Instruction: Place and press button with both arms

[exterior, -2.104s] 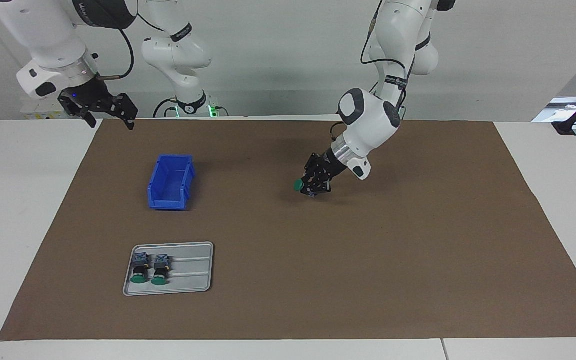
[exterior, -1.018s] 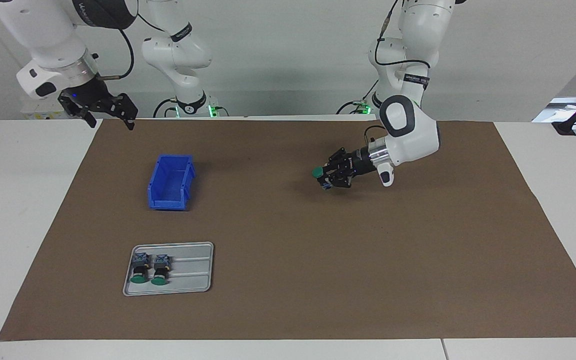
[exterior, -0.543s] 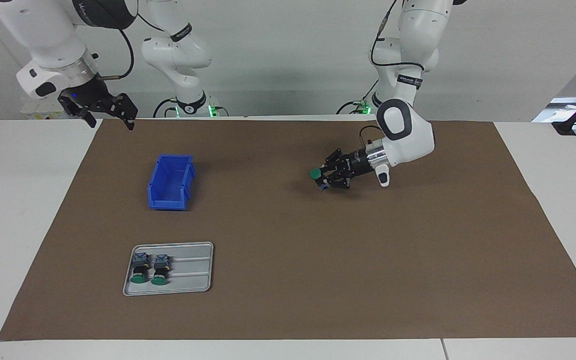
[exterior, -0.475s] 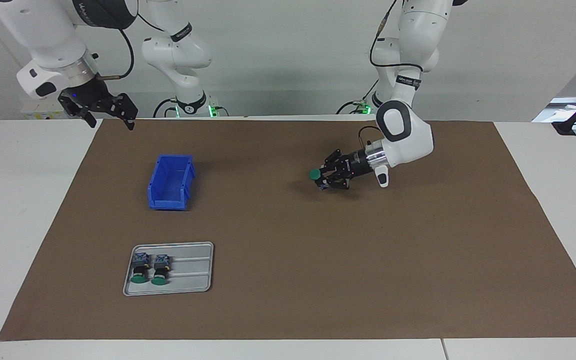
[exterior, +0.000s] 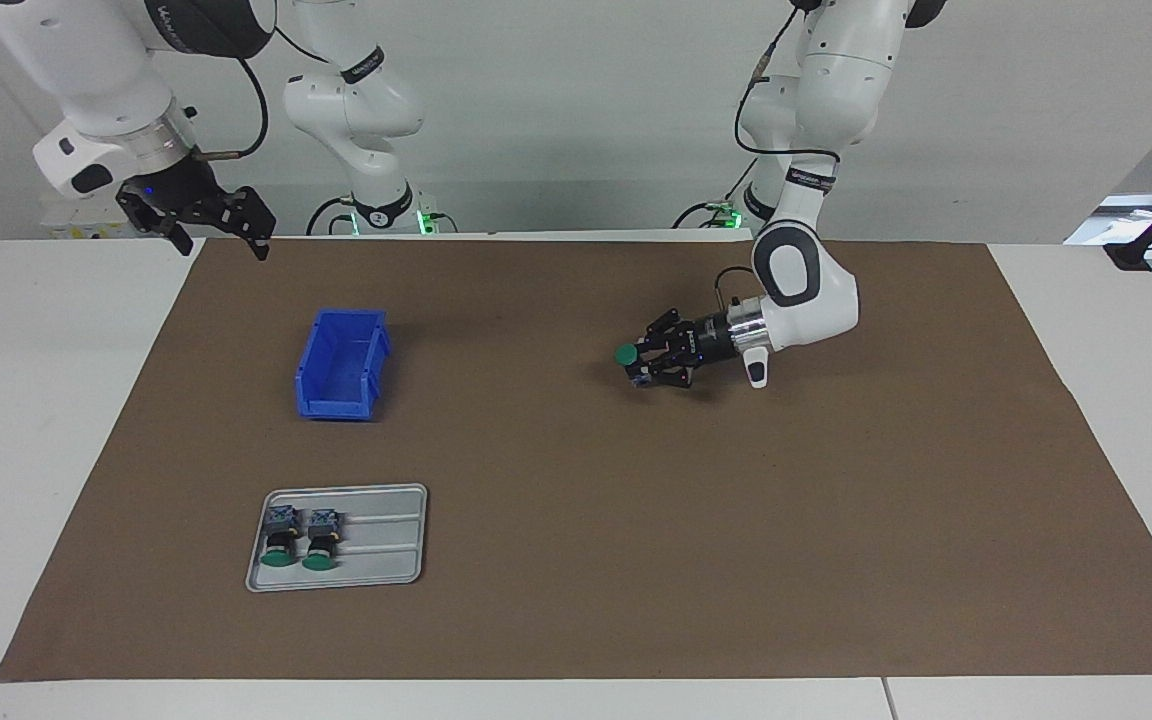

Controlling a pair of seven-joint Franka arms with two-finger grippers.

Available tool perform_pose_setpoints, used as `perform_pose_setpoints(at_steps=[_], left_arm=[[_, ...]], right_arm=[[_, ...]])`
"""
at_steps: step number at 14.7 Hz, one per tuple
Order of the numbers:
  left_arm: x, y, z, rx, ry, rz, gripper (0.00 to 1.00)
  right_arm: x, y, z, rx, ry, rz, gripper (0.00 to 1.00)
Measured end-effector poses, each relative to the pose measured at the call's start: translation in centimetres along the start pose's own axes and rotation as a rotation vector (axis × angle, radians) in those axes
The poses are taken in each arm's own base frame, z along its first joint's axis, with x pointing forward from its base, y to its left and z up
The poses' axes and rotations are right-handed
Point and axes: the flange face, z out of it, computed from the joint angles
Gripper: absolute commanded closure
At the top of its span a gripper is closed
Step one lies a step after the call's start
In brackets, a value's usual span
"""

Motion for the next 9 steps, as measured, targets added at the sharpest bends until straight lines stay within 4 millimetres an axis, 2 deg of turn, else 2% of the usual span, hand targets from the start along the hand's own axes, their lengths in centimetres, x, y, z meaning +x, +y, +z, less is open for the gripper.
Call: perform_pose_setpoints(at_steps=[3, 9], left_arm=[[1.1, 0.3, -0.6, -0.006, -0.041, -0.011, 0.99], [2.3, 0.3, -0.2, -0.022, -0.078, -0.039, 0.98]], right_arm=[[0.0, 0.0, 0.0, 0.0, 0.0, 0.0, 0.0], [0.0, 0.0, 0.0, 0.0, 0.0, 0.0, 0.0]])
